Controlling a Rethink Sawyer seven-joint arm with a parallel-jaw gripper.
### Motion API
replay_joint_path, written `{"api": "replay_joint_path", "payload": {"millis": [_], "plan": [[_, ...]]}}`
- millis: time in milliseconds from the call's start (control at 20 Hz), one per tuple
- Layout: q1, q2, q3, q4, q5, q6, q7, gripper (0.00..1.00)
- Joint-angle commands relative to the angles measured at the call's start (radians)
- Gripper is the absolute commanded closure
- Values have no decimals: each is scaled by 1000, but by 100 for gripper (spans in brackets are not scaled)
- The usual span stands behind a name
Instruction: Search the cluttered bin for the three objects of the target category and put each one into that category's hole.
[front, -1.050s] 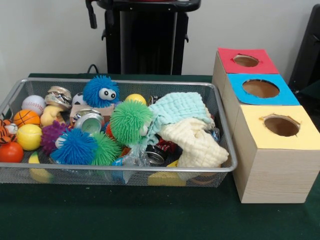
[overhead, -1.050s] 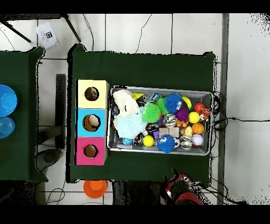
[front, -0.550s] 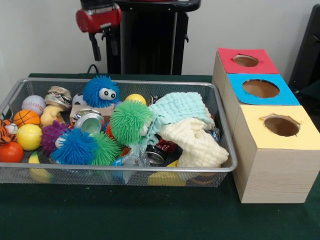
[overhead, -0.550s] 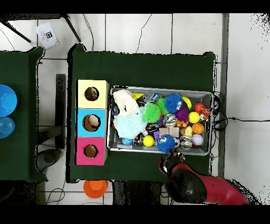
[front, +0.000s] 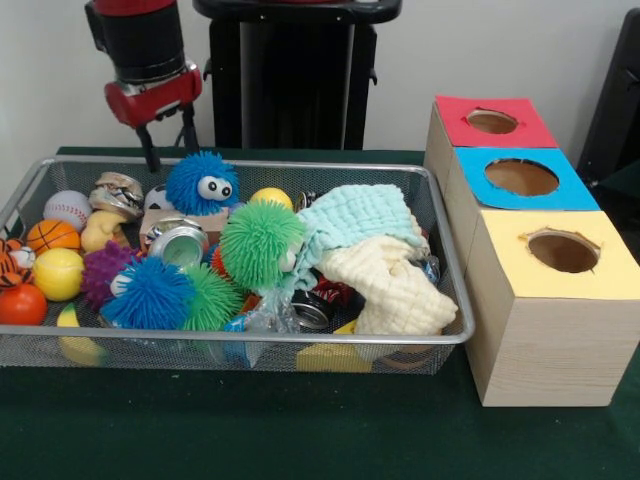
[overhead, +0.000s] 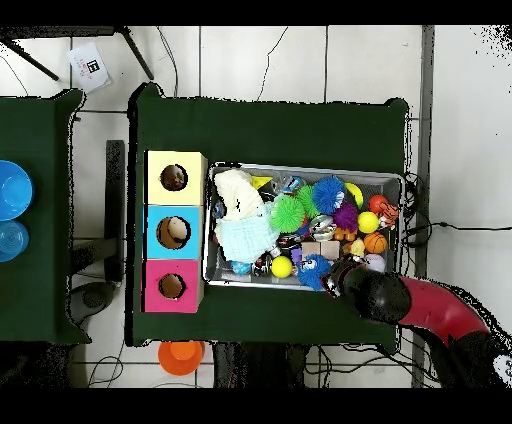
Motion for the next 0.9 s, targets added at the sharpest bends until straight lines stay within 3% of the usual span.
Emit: {"api": "replay_joint_path", "payload": {"millis": [50, 200, 300, 600, 900], "plan": [[26, 57, -24, -276, -16, 239, -11, 0], [50, 73, -37, -330, -51, 344, -34, 0], [72, 90, -50, -361, -92, 358, -27, 0], [100, 145, -65, -455, -198, 345, -44, 0], [98, 162, -64, -482, -235, 313, -42, 0]]}}
